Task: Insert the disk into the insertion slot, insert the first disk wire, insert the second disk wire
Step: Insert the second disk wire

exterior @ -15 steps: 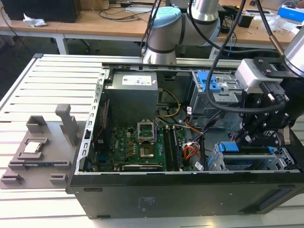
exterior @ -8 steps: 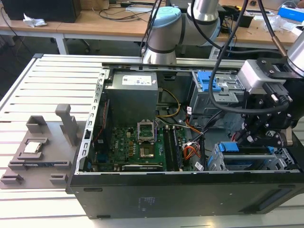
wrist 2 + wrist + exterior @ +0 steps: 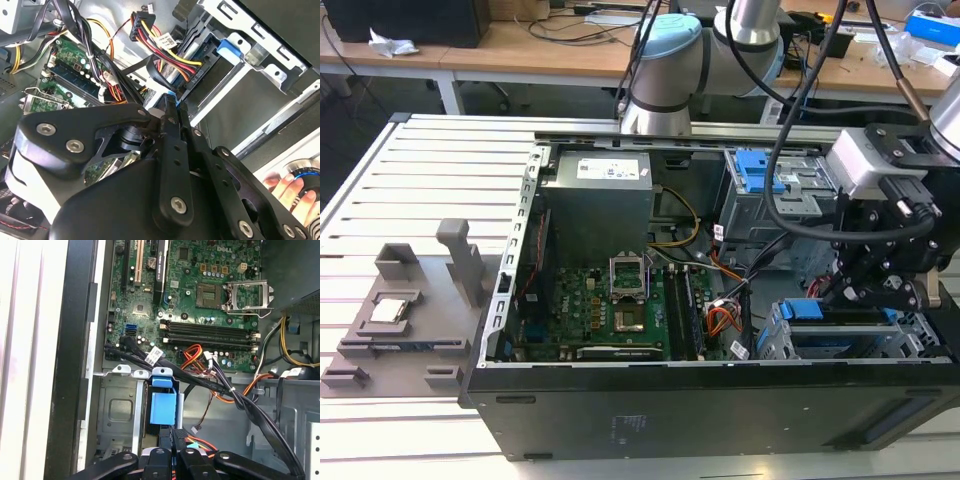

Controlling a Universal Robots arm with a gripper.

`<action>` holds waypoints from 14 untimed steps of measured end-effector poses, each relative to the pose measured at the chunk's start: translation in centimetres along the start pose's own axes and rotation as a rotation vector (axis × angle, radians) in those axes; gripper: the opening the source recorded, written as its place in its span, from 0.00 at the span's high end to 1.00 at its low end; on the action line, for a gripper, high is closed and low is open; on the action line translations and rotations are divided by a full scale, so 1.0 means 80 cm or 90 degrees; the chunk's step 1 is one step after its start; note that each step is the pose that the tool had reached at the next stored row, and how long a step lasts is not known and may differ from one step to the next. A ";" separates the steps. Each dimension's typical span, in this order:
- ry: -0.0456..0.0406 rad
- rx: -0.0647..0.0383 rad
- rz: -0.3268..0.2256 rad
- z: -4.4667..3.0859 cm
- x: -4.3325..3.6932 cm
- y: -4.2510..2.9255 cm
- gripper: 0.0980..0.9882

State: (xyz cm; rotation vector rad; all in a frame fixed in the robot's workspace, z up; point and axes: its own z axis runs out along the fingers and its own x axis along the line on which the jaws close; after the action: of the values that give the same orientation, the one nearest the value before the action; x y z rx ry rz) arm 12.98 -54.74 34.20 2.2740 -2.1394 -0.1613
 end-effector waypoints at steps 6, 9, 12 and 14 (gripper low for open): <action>-0.0014 -0.001 0.001 0.0020 0.003 -0.0026 0.95; -0.0017 -0.002 0.002 0.0021 0.006 -0.0044 0.95; -0.0017 -0.003 0.003 0.0032 0.007 -0.0062 0.95; -0.0016 -0.003 0.003 0.0033 0.007 -0.0064 0.95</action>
State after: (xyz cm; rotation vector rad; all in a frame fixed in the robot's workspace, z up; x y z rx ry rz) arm 13.50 -55.28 33.86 2.2673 -2.1432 -0.1690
